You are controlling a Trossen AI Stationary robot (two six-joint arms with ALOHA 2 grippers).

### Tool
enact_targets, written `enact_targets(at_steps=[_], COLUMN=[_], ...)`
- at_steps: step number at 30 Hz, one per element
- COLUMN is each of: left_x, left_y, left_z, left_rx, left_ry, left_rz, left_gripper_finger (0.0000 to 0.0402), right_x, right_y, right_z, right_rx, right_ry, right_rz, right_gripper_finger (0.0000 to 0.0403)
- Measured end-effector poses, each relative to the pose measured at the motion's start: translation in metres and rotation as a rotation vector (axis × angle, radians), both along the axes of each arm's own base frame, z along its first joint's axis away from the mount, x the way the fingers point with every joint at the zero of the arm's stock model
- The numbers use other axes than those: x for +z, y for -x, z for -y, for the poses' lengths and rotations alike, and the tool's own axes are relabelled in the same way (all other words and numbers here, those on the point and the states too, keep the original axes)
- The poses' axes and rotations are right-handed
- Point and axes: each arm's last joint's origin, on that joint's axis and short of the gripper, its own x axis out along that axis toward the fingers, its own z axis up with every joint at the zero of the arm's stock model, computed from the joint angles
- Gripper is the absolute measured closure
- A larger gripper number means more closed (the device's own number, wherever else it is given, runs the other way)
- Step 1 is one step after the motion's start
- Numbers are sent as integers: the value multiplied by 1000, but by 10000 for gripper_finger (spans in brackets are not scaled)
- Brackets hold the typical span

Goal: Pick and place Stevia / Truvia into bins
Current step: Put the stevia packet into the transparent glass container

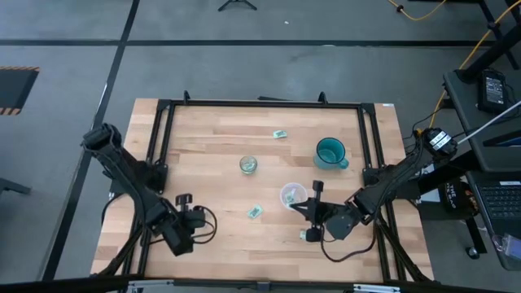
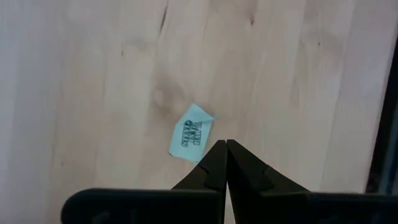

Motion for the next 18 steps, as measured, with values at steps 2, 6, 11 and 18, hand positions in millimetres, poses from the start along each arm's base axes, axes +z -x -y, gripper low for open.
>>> enact_targets(at_steps=[2,6,11,18], left_x=[-3,-8,-13,-29], left_y=[1,1,-2,-11], left_z=[3,6,8,9], left_rx=[8,11,-44,-174], left_ry=[-4,-18,-71,-165], left_rz=[-5,-14,-15,-68], left_gripper_finger=[398,398,389,348], right_x=[3,3,3,3], right_y=[-3,-4,-4,-4], right_z=[0,1,1,0], right_rx=[13,5,-9,10], right_ry=[18,7,-29,-46], right_rz=[20,30,38,30], right_gripper_finger=[389,389,389,389])
